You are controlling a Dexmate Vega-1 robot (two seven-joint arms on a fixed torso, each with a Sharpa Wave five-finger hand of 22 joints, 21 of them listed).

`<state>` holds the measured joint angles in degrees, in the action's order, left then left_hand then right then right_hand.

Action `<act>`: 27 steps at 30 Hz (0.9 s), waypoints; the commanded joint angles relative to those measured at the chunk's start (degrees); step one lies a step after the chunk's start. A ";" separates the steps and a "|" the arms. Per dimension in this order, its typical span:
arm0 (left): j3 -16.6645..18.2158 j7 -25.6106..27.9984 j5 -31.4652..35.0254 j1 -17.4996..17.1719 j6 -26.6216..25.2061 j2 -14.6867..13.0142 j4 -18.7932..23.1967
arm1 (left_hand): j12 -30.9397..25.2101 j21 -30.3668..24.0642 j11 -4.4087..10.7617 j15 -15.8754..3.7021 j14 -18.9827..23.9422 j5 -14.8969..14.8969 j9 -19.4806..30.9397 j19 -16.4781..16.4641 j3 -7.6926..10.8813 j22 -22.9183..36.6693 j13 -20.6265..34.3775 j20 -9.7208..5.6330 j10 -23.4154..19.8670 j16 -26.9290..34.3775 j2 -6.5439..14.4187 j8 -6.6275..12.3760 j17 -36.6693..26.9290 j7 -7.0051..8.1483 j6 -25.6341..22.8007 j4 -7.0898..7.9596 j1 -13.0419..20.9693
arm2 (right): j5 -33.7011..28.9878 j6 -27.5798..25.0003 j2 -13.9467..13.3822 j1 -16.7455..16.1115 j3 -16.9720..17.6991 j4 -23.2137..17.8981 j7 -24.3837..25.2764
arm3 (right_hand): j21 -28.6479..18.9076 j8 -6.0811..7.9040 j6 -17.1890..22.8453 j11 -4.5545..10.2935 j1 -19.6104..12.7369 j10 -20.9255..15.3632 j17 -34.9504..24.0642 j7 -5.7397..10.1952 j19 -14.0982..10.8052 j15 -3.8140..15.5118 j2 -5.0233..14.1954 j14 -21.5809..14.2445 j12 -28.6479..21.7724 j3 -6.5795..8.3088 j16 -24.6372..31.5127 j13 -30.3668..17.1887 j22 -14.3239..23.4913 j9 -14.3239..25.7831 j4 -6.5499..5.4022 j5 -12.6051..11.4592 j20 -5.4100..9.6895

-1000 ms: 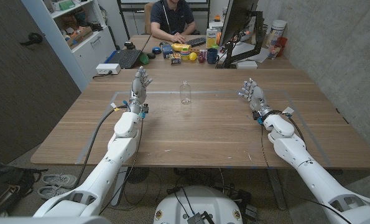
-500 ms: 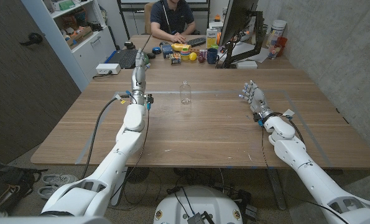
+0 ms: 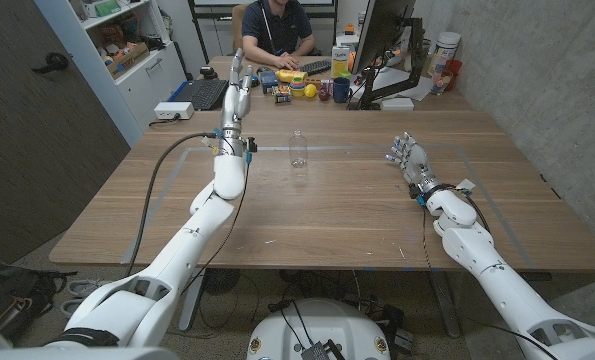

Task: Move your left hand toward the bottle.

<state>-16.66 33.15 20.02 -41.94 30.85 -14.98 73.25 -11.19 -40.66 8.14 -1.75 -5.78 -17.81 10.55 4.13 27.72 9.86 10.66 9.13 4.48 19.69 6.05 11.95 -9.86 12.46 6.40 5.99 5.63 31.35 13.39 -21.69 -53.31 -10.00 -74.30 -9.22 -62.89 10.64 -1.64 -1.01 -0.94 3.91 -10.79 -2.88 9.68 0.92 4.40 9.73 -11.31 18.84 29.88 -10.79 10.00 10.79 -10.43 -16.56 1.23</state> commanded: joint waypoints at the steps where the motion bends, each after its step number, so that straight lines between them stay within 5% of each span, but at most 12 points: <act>1: -5.18 9.88 15.90 0.83 -12.86 -4.22 7.61 | 0.30 0.44 0.78 -0.50 -0.83 -0.26 0.21 0.05 0.27 -0.03 0.13 0.50 0.33 -0.45 0.25 -0.15 -0.10 0.37 -0.33 -0.88 0.98 | 0.43 0.60 0.10 -0.90 0.63 0.04 -0.64 | 0.37 0.35 0.31 0.00 -0.06 -0.04 -0.08 -0.21 9.50 -0.61 4.91 5.91 0.00 0.11 -0.14 -0.09 0.28 0.15 0.02 -0.46 -0.21; 5: -7.27 10.59 20.27 1.57 -19.85 -5.55 9.62 | 0.10 1.08 2.10 -2.85 -0.08 -0.34 0.34 -2.79 1.06 -0.14 0.13 -2.49 -0.61 -1.35 0.20 -0.35 -0.06 0.38 -0.45 -2.46 2.82 | 0.62 0.73 0.14 -1.45 0.94 -0.39 -0.32 | 0.42 0.34 0.34 0.01 -0.03 -0.10 -0.07 -0.20 9.45 -0.67 4.85 5.82 -0.01 0.05 -0.15 -0.09 0.28 0.15 0.02 -0.47 -0.23; 11: -10.13 5.54 22.55 3.69 -28.73 -7.65 11.41 | 0.60 3.16 1.56 -3.39 0.31 -0.09 0.40 -3.37 1.78 -0.25 0.18 -6.19 0.05 -2.68 -0.52 -0.47 -0.03 0.34 -0.59 -5.27 5.58 | 0.95 0.65 0.21 -1.94 1.21 -0.79 -0.07 | 0.43 0.36 0.42 0.06 0.02 -0.18 -0.07 -0.27 9.25 -0.76 4.76 5.66 -0.01 -0.04 -0.15 -0.09 0.28 0.15 0.01 -0.46 -0.26; 12: -10.47 4.64 22.71 3.94 -30.40 -7.72 11.76 | 0.86 4.44 1.21 -2.96 -0.72 0.22 0.39 -2.57 1.39 -0.25 0.24 -5.79 1.26 -3.53 -1.47 -0.80 -0.17 0.34 0.25 -6.20 6.09 | 1.21 0.38 0.28 -2.01 1.30 -0.96 0.03 | 0.44 0.36 0.44 0.02 0.03 -0.21 -0.07 -0.28 9.24 -0.74 4.74 5.63 -0.02 -0.06 -0.15 -0.09 0.28 0.15 0.01 -0.46 -0.26; 14: -11.41 3.65 23.51 4.75 -32.68 -8.20 11.92 | 0.91 7.79 0.60 -0.90 -2.91 0.91 0.52 -0.17 0.26 -0.13 0.36 1.88 3.95 -5.07 -2.24 -0.96 -0.59 0.36 1.87 -6.76 5.81 | 1.04 0.62 0.24 -2.00 1.24 -0.82 -0.07 | 0.45 0.36 0.46 0.02 0.05 -0.22 -0.07 -0.30 9.19 -0.74 4.70 5.61 -0.02 -0.10 -0.16 -0.09 0.28 0.15 0.01 -0.45 -0.29; 15: -11.76 2.28 23.38 5.01 -33.54 -8.63 12.40 | 0.61 8.46 0.92 -0.76 -2.54 1.04 0.56 0.04 -0.02 -0.10 0.40 2.93 3.82 -5.06 -2.43 -0.87 -0.63 0.37 2.01 -6.88 5.72 | 0.88 0.83 0.19 -1.96 1.18 -0.69 -0.17 | 0.46 0.36 0.47 -0.01 0.06 -0.24 -0.07 -0.29 9.17 -0.74 4.67 5.59 -0.02 -0.12 -0.16 -0.09 0.28 0.15 0.01 -0.45 -0.32; 27: -16.32 -14.13 22.75 9.34 -41.99 -12.32 14.97 | 0.98 13.87 -0.02 2.91 -7.67 1.47 0.86 2.08 -2.84 -0.08 0.64 3.41 10.65 -7.50 -6.65 -0.68 -0.90 0.32 3.82 -9.50 5.97 | 1.12 0.98 0.43 -2.13 1.30 -0.50 -0.04 | 0.60 0.35 0.59 0.17 0.17 -0.40 -0.04 -0.28 8.97 -1.28 4.42 5.25 -0.02 -0.39 -0.19 -0.08 0.26 0.15 0.03 -0.42 -0.72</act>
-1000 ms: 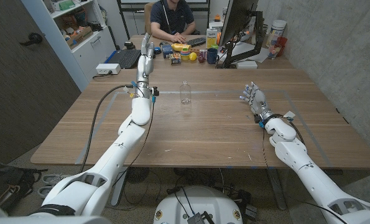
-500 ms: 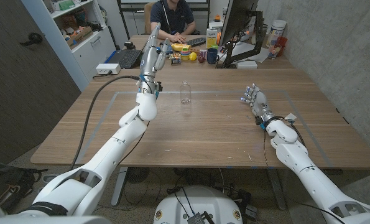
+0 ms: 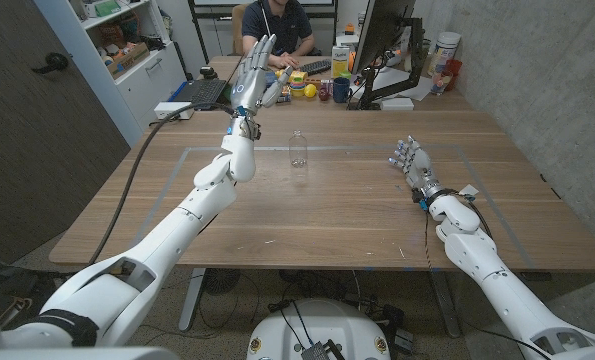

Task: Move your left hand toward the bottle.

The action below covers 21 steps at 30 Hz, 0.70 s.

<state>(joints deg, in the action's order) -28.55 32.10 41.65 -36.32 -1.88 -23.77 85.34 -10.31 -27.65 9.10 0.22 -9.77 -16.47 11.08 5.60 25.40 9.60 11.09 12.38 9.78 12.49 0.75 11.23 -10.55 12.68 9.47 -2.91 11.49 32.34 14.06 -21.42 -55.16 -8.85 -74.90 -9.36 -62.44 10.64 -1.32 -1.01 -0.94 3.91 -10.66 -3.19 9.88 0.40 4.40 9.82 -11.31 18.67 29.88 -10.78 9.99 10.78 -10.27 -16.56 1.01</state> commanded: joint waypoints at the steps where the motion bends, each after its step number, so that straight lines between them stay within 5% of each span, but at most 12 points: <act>1: -4.83 -14.58 1.20 4.05 -9.96 -3.82 3.12 | 0.10 0.97 -1.14 1.00 -3.70 0.14 0.34 0.61 -0.61 0.19 0.24 0.15 5.52 -0.29 -1.51 0.05 -0.22 0.09 0.80 -0.69 0.13 | 0.17 0.34 0.21 -0.30 0.18 0.13 0.15 | 0.18 0.35 0.31 0.17 0.17 -0.40 -0.17 0.06 8.76 -0.95 4.38 5.13 -0.02 -0.26 -0.22 -0.09 0.26 0.15 -0.13 -0.42 -0.67; 10: -7.96 -24.40 0.84 7.06 -10.62 -6.27 2.78 | -0.95 2.44 -1.98 3.55 -3.25 -0.28 0.55 -0.83 -1.85 0.37 0.64 0.00 5.14 0.17 -4.64 0.17 -0.40 0.04 2.41 -3.20 1.89 | 0.10 0.71 0.28 -0.26 0.16 0.41 0.06 | 0.31 0.38 0.48 0.36 0.22 -0.60 -0.12 0.18 8.63 -1.62 4.21 4.92 -0.04 -0.47 -0.29 -0.08 0.24 0.15 -0.10 -0.42 -1.02; 15: -9.01 -28.72 0.22 8.08 -9.91 -7.27 2.95 | -2.14 2.97 -2.39 3.25 -0.02 -1.04 0.72 -3.41 -2.58 0.48 0.75 -0.06 1.97 1.37 -6.43 0.52 -0.40 0.04 2.94 -4.79 3.60 | 0.05 1.00 0.37 -0.01 0.07 0.83 -0.21 | 0.42 0.36 0.51 0.44 0.26 -0.62 -0.10 0.18 8.65 -1.93 4.11 4.85 -0.02 -0.61 -0.35 -0.08 0.23 0.15 -0.10 -0.42 -1.37; 21: -9.86 -32.66 -1.32 9.32 -7.83 -7.84 1.85 | -2.14 3.01 -1.14 3.23 1.26 -1.64 0.92 -5.66 -2.76 0.57 0.77 -0.13 1.42 1.71 -6.94 1.15 -0.37 0.03 2.10 -5.48 4.92 | 0.27 0.95 0.63 0.36 -0.01 1.36 -0.45 | 0.55 0.34 0.53 0.49 0.32 -0.69 -0.07 0.23 8.65 -2.37 3.97 4.70 -0.01 -0.79 -0.39 -0.08 0.21 0.15 -0.10 -0.42 -1.52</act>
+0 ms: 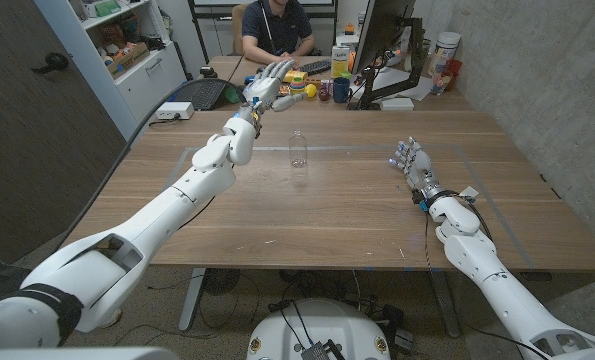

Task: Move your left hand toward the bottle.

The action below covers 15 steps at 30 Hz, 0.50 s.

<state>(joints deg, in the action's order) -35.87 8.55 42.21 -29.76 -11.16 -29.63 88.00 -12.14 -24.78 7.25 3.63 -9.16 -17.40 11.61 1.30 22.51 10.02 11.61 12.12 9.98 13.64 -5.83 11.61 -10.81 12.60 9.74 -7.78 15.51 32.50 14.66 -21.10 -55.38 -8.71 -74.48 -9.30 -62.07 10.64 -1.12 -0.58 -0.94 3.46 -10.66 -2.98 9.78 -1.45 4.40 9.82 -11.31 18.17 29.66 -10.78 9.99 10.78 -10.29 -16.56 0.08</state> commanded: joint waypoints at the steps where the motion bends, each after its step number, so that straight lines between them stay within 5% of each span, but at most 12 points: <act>1: -2.73 -9.30 -1.80 2.85 1.46 -1.89 -1.03 | -0.42 0.14 0.90 -0.43 0.82 -0.91 0.45 -1.97 0.15 0.16 0.25 0.13 0.82 0.58 -0.41 0.99 -0.10 0.11 1.43 -0.77 1.30 | 0.03 0.57 0.32 0.69 -0.21 1.16 -0.69 | 0.19 0.35 0.36 0.06 0.33 -0.24 -0.06 0.03 8.74 -0.56 3.96 4.69 0.00 -0.32 -0.17 -0.08 0.21 0.15 -0.08 -0.42 -0.65; 6: -3.59 -10.03 -1.79 3.38 3.23 -1.97 -1.99 | -1.35 0.73 1.82 -1.73 3.34 -2.37 0.75 -5.43 0.51 0.08 0.27 0.14 -2.93 1.10 -0.50 2.30 -0.02 0.12 -1.48 -1.57 4.74 | 0.04 0.73 0.46 0.98 -0.25 1.60 -0.84 | 0.27 0.33 0.35 0.08 0.36 -0.27 -0.05 0.02 8.69 -0.65 3.90 4.64 0.01 -0.44 -0.22 -0.08 0.21 0.15 -0.09 -0.42 -0.75; 15: -4.99 -13.76 -1.62 4.71 3.94 -1.59 -3.22 | -2.33 1.78 0.60 -2.32 7.77 -3.46 0.90 -10.62 0.95 0.00 0.13 0.08 -9.03 2.00 -0.93 3.83 0.12 0.09 -6.01 -1.79 9.81 | 0.12 1.06 0.74 1.42 -0.20 2.36 -1.01 | 0.45 0.28 0.25 0.13 0.43 -0.29 -0.04 0.21 8.80 -0.79 3.80 4.60 0.04 -0.64 -0.31 -0.08 0.19 0.15 -0.10 -0.43 -0.99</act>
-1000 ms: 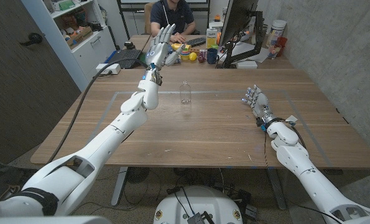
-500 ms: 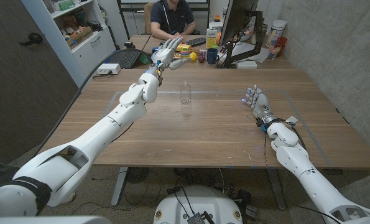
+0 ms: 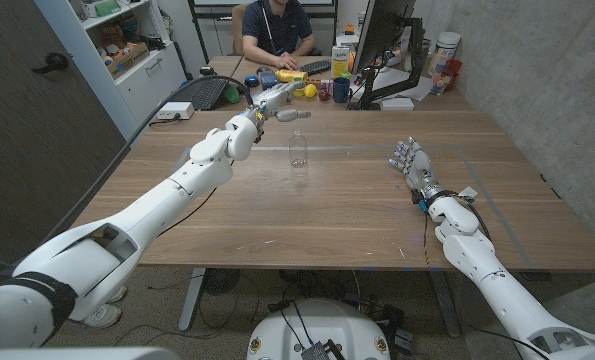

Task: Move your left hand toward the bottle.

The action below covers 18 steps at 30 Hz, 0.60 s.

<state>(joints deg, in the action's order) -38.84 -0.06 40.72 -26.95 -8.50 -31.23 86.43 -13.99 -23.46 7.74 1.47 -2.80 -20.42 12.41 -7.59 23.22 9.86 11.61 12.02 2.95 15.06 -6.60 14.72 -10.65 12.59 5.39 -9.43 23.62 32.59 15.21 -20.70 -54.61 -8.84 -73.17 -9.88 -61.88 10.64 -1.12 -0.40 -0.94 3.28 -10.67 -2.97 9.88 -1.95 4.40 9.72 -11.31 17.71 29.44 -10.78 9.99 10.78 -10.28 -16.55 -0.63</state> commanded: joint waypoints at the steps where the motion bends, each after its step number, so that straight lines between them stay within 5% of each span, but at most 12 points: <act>1: -2.20 -5.95 -0.09 2.10 0.94 0.13 -1.72 | -0.53 0.58 0.12 -0.37 1.98 -0.49 0.12 -2.42 0.30 0.15 0.10 0.13 -2.67 0.68 -0.17 0.94 -0.01 0.10 -2.37 -0.14 2.28 | -0.05 0.69 0.37 0.71 -0.08 1.19 -0.45 | 0.27 0.28 0.27 -0.06 0.44 -0.11 -0.03 0.19 8.71 -0.30 3.79 4.65 0.04 -0.20 -0.08 -0.09 0.20 0.15 -0.11 -0.43 -0.28; 12: -3.83 -8.43 0.57 3.37 1.16 0.95 -3.60 | -0.71 1.19 0.13 -1.83 6.04 -0.28 0.00 -9.57 0.92 0.07 -0.07 -0.12 -8.15 0.93 -0.56 2.22 0.14 0.12 -7.55 -0.25 7.73 | 0.29 0.88 0.69 1.06 0.06 1.87 -0.74 | 0.49 0.27 0.28 -0.08 0.50 -0.14 0.01 0.23 8.62 -0.61 3.72 4.37 0.08 -0.49 -0.16 -0.09 0.18 0.15 -0.11 -0.47 -0.49; 18: -4.29 -8.48 1.14 3.48 1.42 0.92 -3.83 | -1.12 2.11 0.70 -3.98 10.51 0.33 0.01 -12.87 1.88 0.06 0.01 -2.95 -12.36 1.59 -0.64 3.16 0.09 0.13 -11.21 -0.39 12.26 | 0.12 1.17 0.65 1.38 -0.02 2.40 -1.09 | 0.59 0.25 0.26 -0.03 0.51 -0.14 0.02 0.23 8.59 -0.62 3.70 4.28 0.10 -0.61 -0.21 -0.09 0.17 0.15 -0.11 -0.49 -0.53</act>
<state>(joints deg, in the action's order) -41.81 -6.94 41.00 -24.27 -7.13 -30.70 83.69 -14.52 -21.78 8.28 -1.71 5.98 -20.45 12.24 -19.35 24.51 9.86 11.45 9.81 -7.93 16.14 -7.26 17.38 -10.38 12.61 -4.67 -9.87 34.42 32.71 15.97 -20.18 -53.73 -8.87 -71.60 -10.46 -61.44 10.64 -1.13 -0.40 -0.94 3.28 -10.67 -2.97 10.09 -2.15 4.40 9.93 -11.31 17.23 29.38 -10.78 9.99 10.78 -10.28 -16.55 -0.83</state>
